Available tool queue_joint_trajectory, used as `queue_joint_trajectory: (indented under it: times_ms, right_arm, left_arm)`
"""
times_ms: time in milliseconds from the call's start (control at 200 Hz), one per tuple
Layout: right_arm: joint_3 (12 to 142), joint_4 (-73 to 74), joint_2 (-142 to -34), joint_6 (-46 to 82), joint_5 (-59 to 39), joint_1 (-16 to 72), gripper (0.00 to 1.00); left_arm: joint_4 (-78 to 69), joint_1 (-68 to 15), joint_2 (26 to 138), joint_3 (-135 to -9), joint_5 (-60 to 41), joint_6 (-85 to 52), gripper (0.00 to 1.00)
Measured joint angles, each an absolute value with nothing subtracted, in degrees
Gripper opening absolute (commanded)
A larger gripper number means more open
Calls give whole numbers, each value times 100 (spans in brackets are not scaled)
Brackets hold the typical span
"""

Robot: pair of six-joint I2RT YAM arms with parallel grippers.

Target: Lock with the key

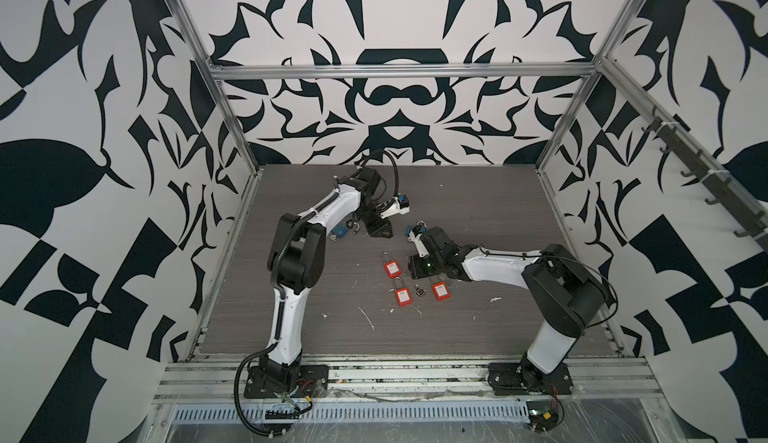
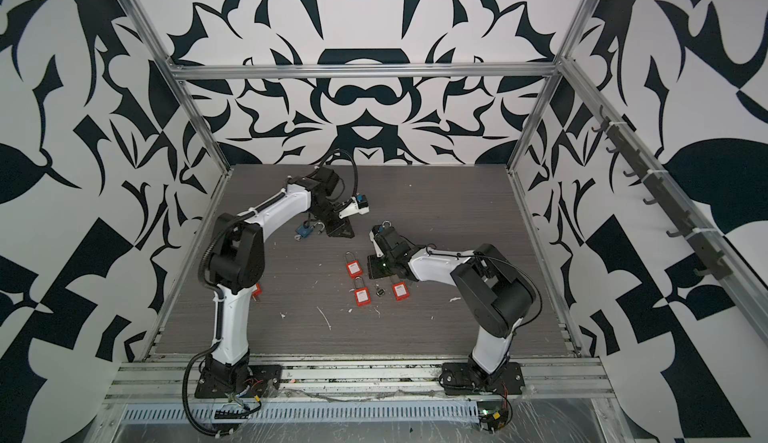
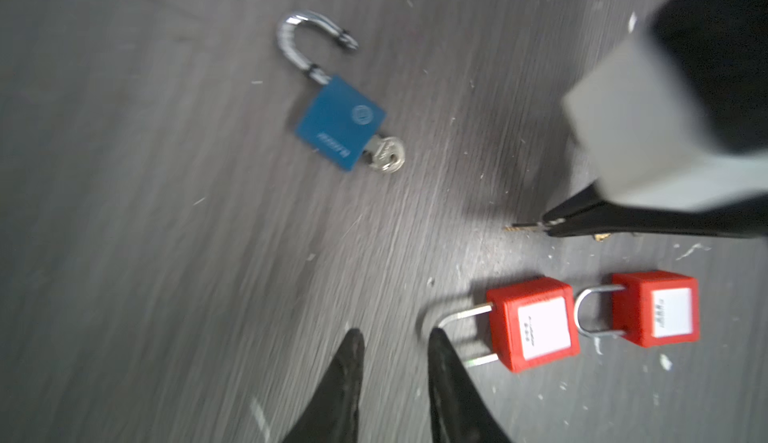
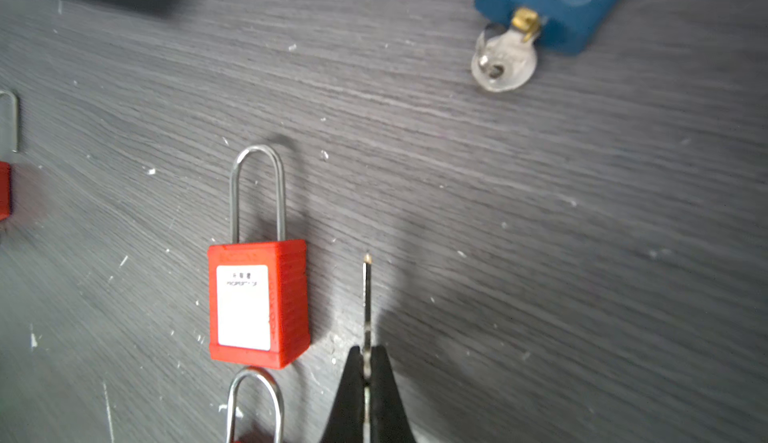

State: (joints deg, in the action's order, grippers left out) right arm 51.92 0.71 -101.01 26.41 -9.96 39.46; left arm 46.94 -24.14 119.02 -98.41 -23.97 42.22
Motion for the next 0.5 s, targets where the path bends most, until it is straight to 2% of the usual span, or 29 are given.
queue_joint_trajectory:
  times_ms: [285, 500]
  right_arm:
    - [5745, -154, -10477, 2499, -1151, 3946, 2]
    - [5946, -226, -10672, 2491, -1236, 3946, 3]
  left_arm:
    - [3044, -1717, 9745, -7577, -2847, 3177, 32]
    - [2108, -1597, 8490, -6075, -3024, 2423, 41]
